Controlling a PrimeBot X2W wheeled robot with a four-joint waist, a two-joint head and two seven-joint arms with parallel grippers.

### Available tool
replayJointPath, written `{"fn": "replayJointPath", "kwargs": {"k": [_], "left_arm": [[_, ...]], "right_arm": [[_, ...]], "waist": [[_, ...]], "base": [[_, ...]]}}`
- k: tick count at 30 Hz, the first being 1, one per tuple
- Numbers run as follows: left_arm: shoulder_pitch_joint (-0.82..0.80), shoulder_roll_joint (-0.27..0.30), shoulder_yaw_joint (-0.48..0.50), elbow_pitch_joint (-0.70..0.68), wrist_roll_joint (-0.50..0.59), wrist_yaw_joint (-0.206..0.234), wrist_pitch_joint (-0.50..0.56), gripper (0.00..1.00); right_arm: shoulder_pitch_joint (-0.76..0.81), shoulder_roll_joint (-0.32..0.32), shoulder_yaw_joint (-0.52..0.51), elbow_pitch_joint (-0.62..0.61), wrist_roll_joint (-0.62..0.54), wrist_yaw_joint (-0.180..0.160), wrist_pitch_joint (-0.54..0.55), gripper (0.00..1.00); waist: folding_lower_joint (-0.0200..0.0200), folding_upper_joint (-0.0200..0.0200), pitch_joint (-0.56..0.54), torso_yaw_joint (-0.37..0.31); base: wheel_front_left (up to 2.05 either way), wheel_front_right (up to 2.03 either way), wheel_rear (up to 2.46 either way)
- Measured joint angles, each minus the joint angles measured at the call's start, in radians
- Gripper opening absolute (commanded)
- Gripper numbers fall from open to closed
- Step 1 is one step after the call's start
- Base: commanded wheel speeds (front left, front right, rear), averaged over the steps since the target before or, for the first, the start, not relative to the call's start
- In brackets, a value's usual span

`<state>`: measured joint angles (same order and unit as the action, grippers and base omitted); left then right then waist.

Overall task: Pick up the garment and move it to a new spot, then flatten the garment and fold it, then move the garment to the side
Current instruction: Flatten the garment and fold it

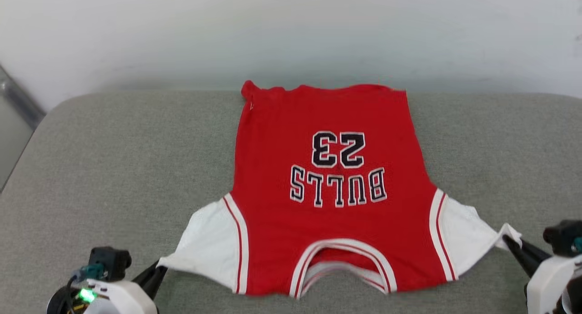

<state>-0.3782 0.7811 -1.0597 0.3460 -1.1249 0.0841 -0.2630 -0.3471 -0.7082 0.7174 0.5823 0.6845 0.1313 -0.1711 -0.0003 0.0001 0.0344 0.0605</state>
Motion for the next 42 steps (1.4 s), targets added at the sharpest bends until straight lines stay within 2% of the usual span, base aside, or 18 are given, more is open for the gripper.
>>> {"fn": "replayJointPath", "kwargs": {"k": [8,10,13,15,19,21,23,24,28,35,38,42], "left_arm": [[0.181,0.045,0.044,-0.083,-0.023,0.061,0.000,0.00],[0.248,0.059,0.078,-0.121,-0.030,0.089,0.000,0.00],[0.285,0.063,0.098,-0.140,-0.024,0.103,0.000,0.00],[0.322,0.064,0.114,-0.161,-0.009,0.117,0.000,0.00],[0.339,0.062,0.128,-0.181,-0.001,0.124,0.000,0.00],[0.342,0.059,0.132,-0.192,0.012,0.128,0.000,0.00],[0.342,0.054,0.149,-0.214,0.033,0.137,0.000,0.00],[0.342,0.054,0.149,-0.214,0.033,0.137,0.000,0.00],[0.337,0.049,0.177,-0.253,0.066,0.155,0.000,0.00],[0.305,0.035,0.254,-0.337,0.136,0.183,0.000,0.00],[0.275,0.021,0.280,-0.365,0.171,0.182,0.000,0.00],[0.235,-0.005,0.307,-0.380,0.219,0.171,0.000,0.00]], "right_arm": [[0.213,-0.018,-0.120,-0.103,-0.028,0.000,0.064,0.00],[0.300,-0.025,-0.164,-0.158,-0.030,0.000,0.133,0.00],[0.353,-0.029,-0.190,-0.191,-0.034,0.000,0.183,0.00],[0.412,-0.030,-0.220,-0.245,-0.036,0.000,0.264,0.00],[0.447,-0.028,-0.258,-0.296,-0.048,0.000,0.326,0.00],[0.452,-0.017,-0.306,-0.317,-0.055,0.000,0.360,1.00],[0.452,0.007,-0.384,-0.366,-0.060,0.000,0.394,1.00],[0.452,0.007,-0.384,-0.366,-0.060,0.000,0.394,1.00],[0.431,0.015,-0.492,-0.467,-0.086,0.000,0.425,1.00],[0.228,0.002,-0.680,-0.623,-0.131,0.000,0.487,1.00],[0.090,0.000,-0.704,-0.645,-0.132,0.000,0.545,1.00],[-0.096,-0.049,-0.630,-0.645,-0.120,0.000,0.699,1.00]], "waist": [[0.0000,0.0000,-0.050,-0.008],[0.0001,0.0000,-0.055,-0.012],[0.0001,-0.0001,-0.057,-0.011],[0.0001,0.0000,-0.059,-0.008],[0.0002,0.0000,-0.057,-0.005],[0.0002,0.0000,-0.054,-0.003],[0.0003,0.0000,-0.048,0.002],[0.0003,0.0000,-0.048,0.002],[0.0003,0.0000,-0.026,0.013],[0.0004,0.0000,0.053,0.043],[0.0005,0.0000,0.106,0.061],[0.0005,0.0000,0.187,0.090]], "base": [[0.00,0.00,0.00],[0.00,0.00,0.00],[0.00,0.00,0.00],[0.00,0.00,0.00],[0.00,0.00,0.00],[0.00,0.00,0.00],[0.00,0.00,0.00],[0.00,0.00,0.00],[0.00,0.00,0.00],[0.00,0.00,0.00],[0.00,0.00,0.00],[0.00,0.00,0.00]]}}
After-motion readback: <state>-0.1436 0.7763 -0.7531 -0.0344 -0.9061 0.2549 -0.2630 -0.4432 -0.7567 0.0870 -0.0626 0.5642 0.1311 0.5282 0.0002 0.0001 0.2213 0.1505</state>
